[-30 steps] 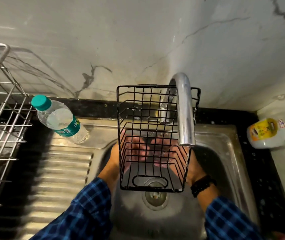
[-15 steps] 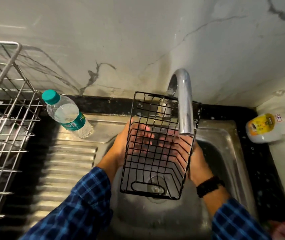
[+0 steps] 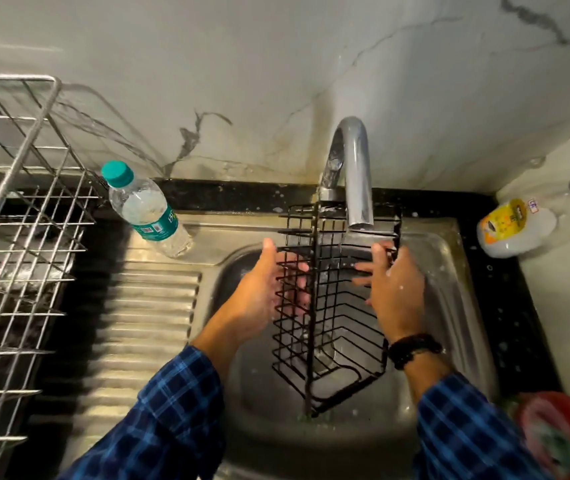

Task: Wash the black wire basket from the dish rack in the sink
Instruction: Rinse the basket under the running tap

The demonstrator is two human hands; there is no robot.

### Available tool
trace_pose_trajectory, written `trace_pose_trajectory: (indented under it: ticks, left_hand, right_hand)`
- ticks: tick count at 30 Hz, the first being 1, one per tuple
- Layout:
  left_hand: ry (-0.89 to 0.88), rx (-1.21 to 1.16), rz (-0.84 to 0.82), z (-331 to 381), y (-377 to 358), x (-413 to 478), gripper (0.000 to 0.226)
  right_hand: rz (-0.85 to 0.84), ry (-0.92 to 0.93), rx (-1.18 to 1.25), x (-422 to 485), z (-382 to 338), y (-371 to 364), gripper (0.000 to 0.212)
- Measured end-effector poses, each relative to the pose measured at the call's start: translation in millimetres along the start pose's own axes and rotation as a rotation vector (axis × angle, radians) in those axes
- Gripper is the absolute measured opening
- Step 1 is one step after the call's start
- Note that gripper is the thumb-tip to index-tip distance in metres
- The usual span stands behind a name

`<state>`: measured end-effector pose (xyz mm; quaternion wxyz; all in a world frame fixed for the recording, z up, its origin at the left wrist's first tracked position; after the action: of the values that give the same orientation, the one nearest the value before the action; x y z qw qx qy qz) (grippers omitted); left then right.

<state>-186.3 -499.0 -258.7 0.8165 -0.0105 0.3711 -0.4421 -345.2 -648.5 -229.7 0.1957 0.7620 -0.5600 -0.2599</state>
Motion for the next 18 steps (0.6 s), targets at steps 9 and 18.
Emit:
trace_pose_trajectory:
  ticks: [9, 18]
  left_hand:
    - [0.124, -0.267, 0.258, -11.1, 12.4, -10.9, 0.058]
    - [0.031, -0.475, 0.403, -22.6, 40.4, -27.4, 0.052]
  right_hand:
    - [-0.142, 0.208, 0.009, 40.8, -48.9, -19.3, 0.027]
    - [-0.775, -0.127, -0.035, -56.3, 56.7, -67.0, 0.026]
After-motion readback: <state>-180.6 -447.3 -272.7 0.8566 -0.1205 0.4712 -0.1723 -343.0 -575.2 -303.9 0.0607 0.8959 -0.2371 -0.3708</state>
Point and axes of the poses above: each hand's wrist, its own x-axis towards the middle knuckle, its own y-axis out of the back of the hand, z = x × y, the point moved 10 cm from there along x, towards the middle knuckle, and after that the axes turned 3 degrees about -x, right-handed, at the moved point
